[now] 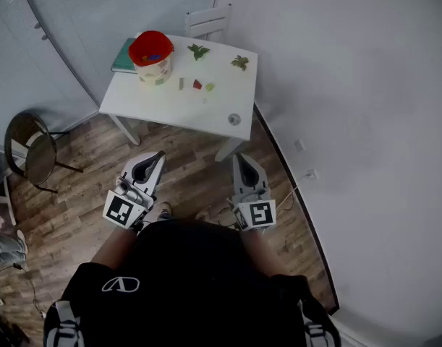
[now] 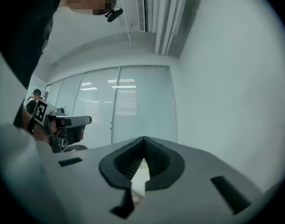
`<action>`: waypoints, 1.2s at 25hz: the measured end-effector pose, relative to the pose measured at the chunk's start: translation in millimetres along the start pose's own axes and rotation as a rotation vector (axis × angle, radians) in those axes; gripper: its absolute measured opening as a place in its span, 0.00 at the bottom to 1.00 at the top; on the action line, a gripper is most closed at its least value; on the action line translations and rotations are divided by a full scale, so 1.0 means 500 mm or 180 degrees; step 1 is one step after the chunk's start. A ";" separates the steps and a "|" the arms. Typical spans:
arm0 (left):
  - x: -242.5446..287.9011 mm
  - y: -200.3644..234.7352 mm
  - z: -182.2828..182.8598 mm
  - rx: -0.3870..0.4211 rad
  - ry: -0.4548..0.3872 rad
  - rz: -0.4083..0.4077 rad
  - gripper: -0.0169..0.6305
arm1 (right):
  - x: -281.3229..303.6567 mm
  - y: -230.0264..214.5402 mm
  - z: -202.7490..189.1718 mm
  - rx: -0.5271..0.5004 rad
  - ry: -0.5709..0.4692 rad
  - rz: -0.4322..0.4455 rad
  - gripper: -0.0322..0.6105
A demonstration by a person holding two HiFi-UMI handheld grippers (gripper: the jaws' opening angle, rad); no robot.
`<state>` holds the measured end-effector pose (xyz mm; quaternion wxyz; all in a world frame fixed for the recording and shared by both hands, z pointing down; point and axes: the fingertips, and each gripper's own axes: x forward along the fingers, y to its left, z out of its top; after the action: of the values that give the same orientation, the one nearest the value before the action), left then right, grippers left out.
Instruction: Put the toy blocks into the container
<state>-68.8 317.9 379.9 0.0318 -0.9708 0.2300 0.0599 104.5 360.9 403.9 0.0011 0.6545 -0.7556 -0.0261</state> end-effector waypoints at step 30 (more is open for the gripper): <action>0.066 -0.023 -0.026 0.0071 0.0082 0.0327 0.03 | 0.019 -0.088 -0.036 0.0303 -0.0192 0.0273 0.05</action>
<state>-33.2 312.5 388.7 0.0365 -0.9580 0.2806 0.0464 147.1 344.6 419.6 -0.0516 0.6197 -0.7831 -0.0097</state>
